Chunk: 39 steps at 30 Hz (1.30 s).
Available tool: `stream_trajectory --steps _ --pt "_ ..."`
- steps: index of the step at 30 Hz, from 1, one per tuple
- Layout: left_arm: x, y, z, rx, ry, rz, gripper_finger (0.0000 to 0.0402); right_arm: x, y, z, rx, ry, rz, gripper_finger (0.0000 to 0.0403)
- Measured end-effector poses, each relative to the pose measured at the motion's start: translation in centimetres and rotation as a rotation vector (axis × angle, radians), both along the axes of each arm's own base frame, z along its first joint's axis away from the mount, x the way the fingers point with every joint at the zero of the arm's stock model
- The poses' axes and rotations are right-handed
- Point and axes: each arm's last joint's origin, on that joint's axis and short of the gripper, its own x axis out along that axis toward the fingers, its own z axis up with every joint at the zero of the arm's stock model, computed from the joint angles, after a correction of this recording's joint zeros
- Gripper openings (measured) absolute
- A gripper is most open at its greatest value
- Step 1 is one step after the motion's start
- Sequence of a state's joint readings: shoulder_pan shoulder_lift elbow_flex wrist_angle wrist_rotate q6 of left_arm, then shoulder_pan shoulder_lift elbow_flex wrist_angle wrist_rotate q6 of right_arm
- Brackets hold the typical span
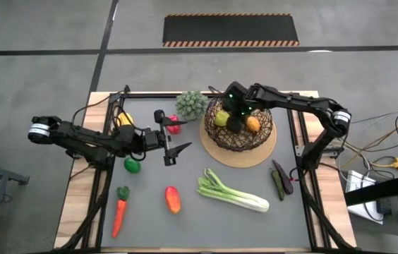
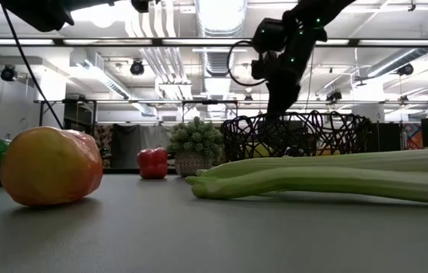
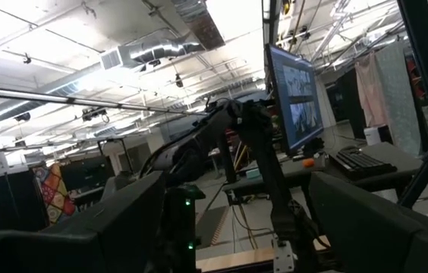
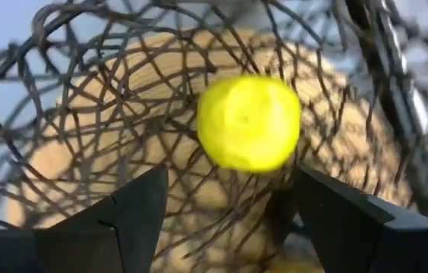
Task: Build produce basket
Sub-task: Adjust the green apple in the black wire basket
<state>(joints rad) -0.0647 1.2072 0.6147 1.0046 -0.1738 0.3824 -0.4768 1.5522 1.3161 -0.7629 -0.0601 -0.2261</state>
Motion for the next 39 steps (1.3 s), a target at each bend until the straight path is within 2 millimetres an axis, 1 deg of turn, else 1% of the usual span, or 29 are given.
stream_trajectory --steps 2,4,9,12,14,16,18,19,21,23,25,27,31,33,35,39 --pt "0.0 0.0 0.0 0.0 0.0 0.0 0.0309 0.3 0.1 -0.3 -0.046 0.02 0.095 0.0267" --pt "0.0 0.0 0.0 0.0 0.0 0.0 0.0309 0.6 0.0 -0.4 -0.083 0.014 0.12 0.0267" --pt "0.0 0.0 0.0 0.002 0.001 0.001 0.0309 1.0 -0.4 -0.3 -0.104 -0.026 0.065 0.0267" --pt "0.0 0.0 0.0 0.016 0.002 0.008 0.0309 1.0 -0.4 -0.3 -0.157 0.002 -0.01 0.0264" --pt "0.0 0.0 0.0 0.016 0.002 0.009 0.0309 0.8 -0.3 -0.4 -0.138 0.016 0.009 0.0248" --pt "0.0 0.0 0.0 0.014 0.003 0.021 0.0309 0.9 -0.3 -0.4 -0.12 0.002 0.034 0.022" --pt "0.0 0.0 0.0 0.013 0.004 0.024 0.0309 1.0 -0.3 -0.4 -0.119 -0.006 0.024 0.0192" --pt "0.0 0.0 0.0 0.014 0.004 0.025 0.0309 1.1 -0.3 -0.6 -0.115 -0.001 0.023 0.0185" --pt "0.0 0.0 0.0 0.015 0.004 0.025 0.0309 1.2 -0.3 -1.1 -0.1 0.011 0.009 0.0182" --pt "0.0 0.0 0.0 0.015 0.004 0.025 0.0309 1.5 -0.5 -1.9 -0.09 0.025 0.008 0.0198" --pt "0.0 0.1 0.0 0.015 0.004 0.025 0.0309 1.8 -0.6 -2.6 -0.081 0.044 0.007 0.0225" --pt "0.0 0.1 0.0 0.014 0.004 0.026 0.0309 2.0 -0.7 -3.3 -0.07 0.066 0.008 0.0259" --pt "0.0 0.1 0.0 0.015 0.005 0.026 0.0309 2.6 -1.0 -4.5 -0.032 0.083 -0.048 0.033" --pt "0.0 0.1 0.0 0.014 0.005 0.026 0.0309 2.8 -1.1 -5.0 -0.027 0.097 -0.047 0.0358" --pt "0.0 0.1 0.0 0.016 0.005 0.026 0.0309 2.9 -1.3 -5.7 -0.029 0.116 -0.045 0.037" --pt "0.0 0.1 0.0 0.016 0.005 0.027 0.0309 3.5 -1.6 -6.6 -0.016 0.13 -0.045 0.0374"
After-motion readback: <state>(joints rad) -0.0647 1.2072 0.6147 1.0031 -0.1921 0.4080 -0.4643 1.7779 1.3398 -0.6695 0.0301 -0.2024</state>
